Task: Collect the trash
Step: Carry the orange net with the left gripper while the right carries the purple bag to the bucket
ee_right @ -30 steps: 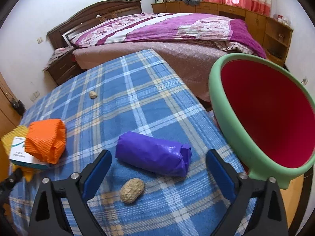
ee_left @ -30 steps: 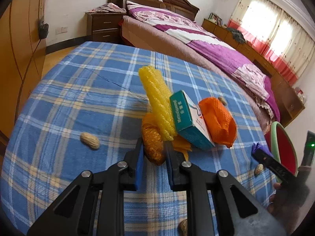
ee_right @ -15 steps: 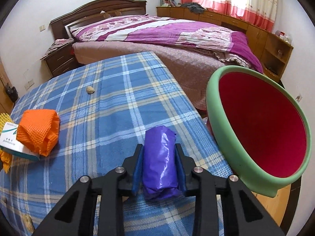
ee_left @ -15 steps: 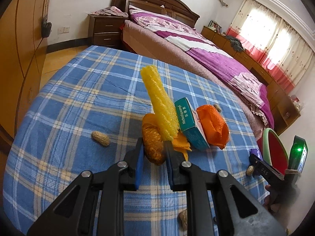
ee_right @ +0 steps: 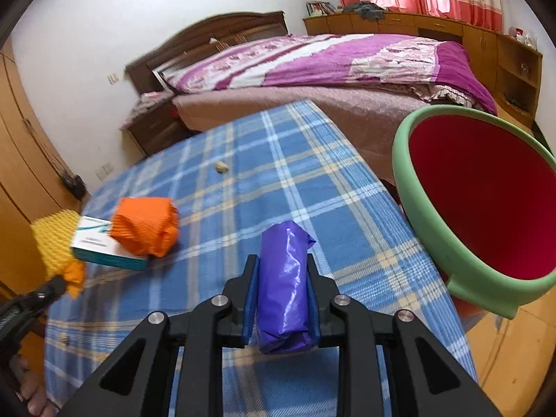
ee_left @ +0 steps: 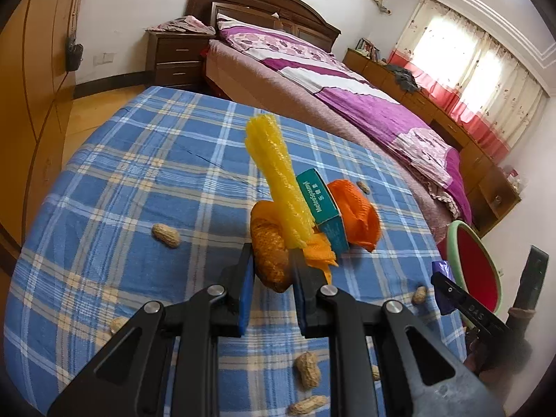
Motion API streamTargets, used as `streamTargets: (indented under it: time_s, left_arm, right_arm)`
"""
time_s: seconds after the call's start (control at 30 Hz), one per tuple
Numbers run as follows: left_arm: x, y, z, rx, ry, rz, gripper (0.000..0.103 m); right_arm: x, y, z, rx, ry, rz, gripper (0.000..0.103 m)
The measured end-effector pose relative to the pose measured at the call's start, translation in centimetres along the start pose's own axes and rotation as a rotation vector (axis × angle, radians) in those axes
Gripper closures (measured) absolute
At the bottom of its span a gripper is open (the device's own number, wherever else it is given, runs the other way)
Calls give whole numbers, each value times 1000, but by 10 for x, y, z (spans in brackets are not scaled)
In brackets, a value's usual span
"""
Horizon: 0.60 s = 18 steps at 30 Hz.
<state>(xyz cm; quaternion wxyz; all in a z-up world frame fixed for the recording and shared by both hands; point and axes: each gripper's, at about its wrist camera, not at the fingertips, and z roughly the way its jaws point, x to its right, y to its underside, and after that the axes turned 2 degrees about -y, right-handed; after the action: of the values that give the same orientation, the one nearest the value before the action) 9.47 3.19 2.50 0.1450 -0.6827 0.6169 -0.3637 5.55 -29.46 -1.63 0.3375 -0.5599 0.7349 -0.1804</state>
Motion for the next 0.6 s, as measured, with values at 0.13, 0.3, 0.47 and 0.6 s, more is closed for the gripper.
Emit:
streamTargets:
  time_s: [0.13, 0.3, 0.47, 0.6]
  left_arm:
    - [7, 1, -6, 1, 24, 2, 83]
    - [17, 2, -18, 10, 64, 11, 83]
    - [30, 0, -32, 32, 90, 35, 83]
    - [39, 2, -43, 47, 116, 52, 83]
  right_arm:
    - [-2, 1, -19, 36, -37, 4, 77]
    - [-1, 5, -37, 58, -66, 14, 77]
    - [-1, 7, -52, 75, -78, 15, 77]
    - [-1, 9, -64, 92, -87, 10, 77]
